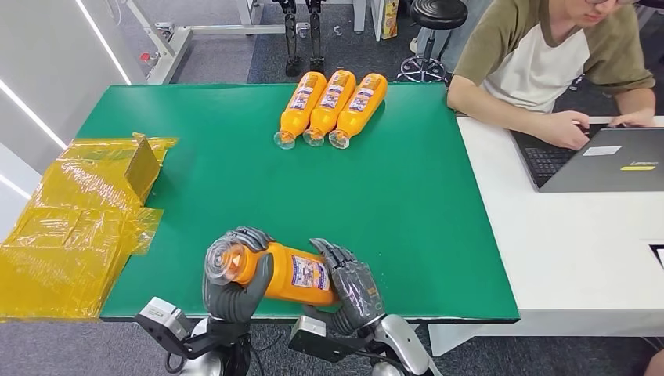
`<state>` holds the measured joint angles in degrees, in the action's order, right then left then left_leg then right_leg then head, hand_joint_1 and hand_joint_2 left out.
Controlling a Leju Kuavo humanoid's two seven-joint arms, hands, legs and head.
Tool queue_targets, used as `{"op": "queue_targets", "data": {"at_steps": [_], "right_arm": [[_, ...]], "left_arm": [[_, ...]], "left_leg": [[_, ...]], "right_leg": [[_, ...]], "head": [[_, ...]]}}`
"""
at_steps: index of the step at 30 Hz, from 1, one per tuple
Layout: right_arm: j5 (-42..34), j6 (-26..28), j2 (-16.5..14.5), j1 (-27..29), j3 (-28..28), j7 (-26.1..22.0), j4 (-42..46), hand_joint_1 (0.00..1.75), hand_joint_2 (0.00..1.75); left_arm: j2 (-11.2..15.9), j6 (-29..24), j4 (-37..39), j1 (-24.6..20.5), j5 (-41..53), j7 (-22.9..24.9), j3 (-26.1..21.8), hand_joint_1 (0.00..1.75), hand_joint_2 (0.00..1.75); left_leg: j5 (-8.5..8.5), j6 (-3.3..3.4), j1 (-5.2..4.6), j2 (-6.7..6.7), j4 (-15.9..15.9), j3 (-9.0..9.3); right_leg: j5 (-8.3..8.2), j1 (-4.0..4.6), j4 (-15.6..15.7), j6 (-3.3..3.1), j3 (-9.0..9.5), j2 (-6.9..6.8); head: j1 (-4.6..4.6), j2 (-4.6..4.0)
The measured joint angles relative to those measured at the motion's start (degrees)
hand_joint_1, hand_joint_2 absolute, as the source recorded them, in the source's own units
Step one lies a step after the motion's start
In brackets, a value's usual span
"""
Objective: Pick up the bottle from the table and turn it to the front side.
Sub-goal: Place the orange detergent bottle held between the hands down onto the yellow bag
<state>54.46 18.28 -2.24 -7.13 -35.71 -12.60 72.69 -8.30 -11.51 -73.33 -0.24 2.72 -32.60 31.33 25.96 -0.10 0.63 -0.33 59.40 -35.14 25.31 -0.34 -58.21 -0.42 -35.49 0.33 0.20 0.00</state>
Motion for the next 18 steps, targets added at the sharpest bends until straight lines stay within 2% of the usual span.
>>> {"op": "queue_targets", "data": {"at_steps": [4, 6, 8, 9, 11, 13, 16, 18], "right_arm": [[-4.6, 5.3, -0.6, 0.5, 0.0, -3.1, 1.5, 0.00, 1.75], [-8.1, 7.8, -0.7, 0.9, 0.0, -5.0, 2.8, 0.00, 1.75], [-12.1, 10.6, -0.9, 1.6, 0.1, -7.1, 4.4, 0.00, 1.75], [-13.9, 12.0, -1.0, 2.0, 0.1, -8.2, 5.3, 0.00, 1.75], [-16.7, 13.9, -1.1, 2.9, 0.0, -9.8, 7.3, 0.00, 1.75], [-18.7, 14.8, -1.1, 4.1, -0.1, -11.1, 9.9, 0.00, 1.75], [-20.6, 14.9, -1.0, 5.9, -0.5, -12.2, 13.7, 0.00, 1.75], [-20.8, 14.9, -1.0, 6.5, -0.7, -12.4, 15.3, 0.00, 1.75]], "left_arm": [[1.7, -6.5, 0.8, -0.7, 0.0, -1.6, 0.0, 1.75, 1.75], [3.4, -13.6, 0.9, -1.2, 4.4, -1.8, 0.0, 1.75, 1.75], [5.2, -22.4, 0.6, -1.5, 15.4, -1.5, -0.9, 1.75, 1.75], [5.7, -25.6, 0.2, -1.2, 23.9, -1.3, -2.2, 1.75, 1.75], [6.0, -28.0, -1.3, -0.4, 44.0, 0.1, -6.7, 1.75, 1.75], [6.6, -28.4, -2.4, 0.2, 61.2, 4.2, -11.4, 1.75, 1.75], [8.8, -28.5, -2.8, 0.3, 72.6, 12.1, -15.1, 1.75, 1.75], [10.0, -28.6, -2.9, 0.3, 74.2, 13.7, -16.2, 1.75, 1.75]], "left_leg": [[0.00, 0.00, 0.01, 0.02, 0.0, 0.01], [-0.01, -0.01, 0.01, 0.03, 0.0, 0.02], [-0.01, -0.02, 0.02, 0.05, 0.0, 0.02], [-0.01, -0.02, 0.02, 0.06, 0.0, 0.02], [-0.01, -0.02, 0.02, 0.06, 0.0, 0.03], [0.00, -0.03, 0.01, 0.06, 0.0, 0.03], [0.01, -0.06, 0.02, 0.07, 0.0, 0.03], [0.01, -0.06, 0.02, 0.05, 0.0, 0.03]], "right_leg": [[0.00, 0.01, 0.0, 0.00, 0.00, 0.01], [-0.01, 0.01, 0.0, -0.01, 0.00, 0.02], [-0.01, 0.02, -0.1, -0.03, -0.01, 0.04], [0.00, 0.02, -0.1, -0.04, -0.01, 0.04], [0.02, 0.02, -0.1, -0.07, -0.01, 0.04], [0.04, 0.01, -0.1, -0.09, -0.01, 0.04], [0.07, 0.01, -0.1, -0.12, -0.02, 0.04], [0.08, 0.02, -0.1, -0.14, -0.02, 0.02]], "head": [[0.00, 0.00], [0.00, 0.00], [-0.02, 0.00], [-0.02, 0.00], [0.00, 0.00], [0.00, 0.00], [-0.01, 0.00], [-0.02, 0.00]]}}
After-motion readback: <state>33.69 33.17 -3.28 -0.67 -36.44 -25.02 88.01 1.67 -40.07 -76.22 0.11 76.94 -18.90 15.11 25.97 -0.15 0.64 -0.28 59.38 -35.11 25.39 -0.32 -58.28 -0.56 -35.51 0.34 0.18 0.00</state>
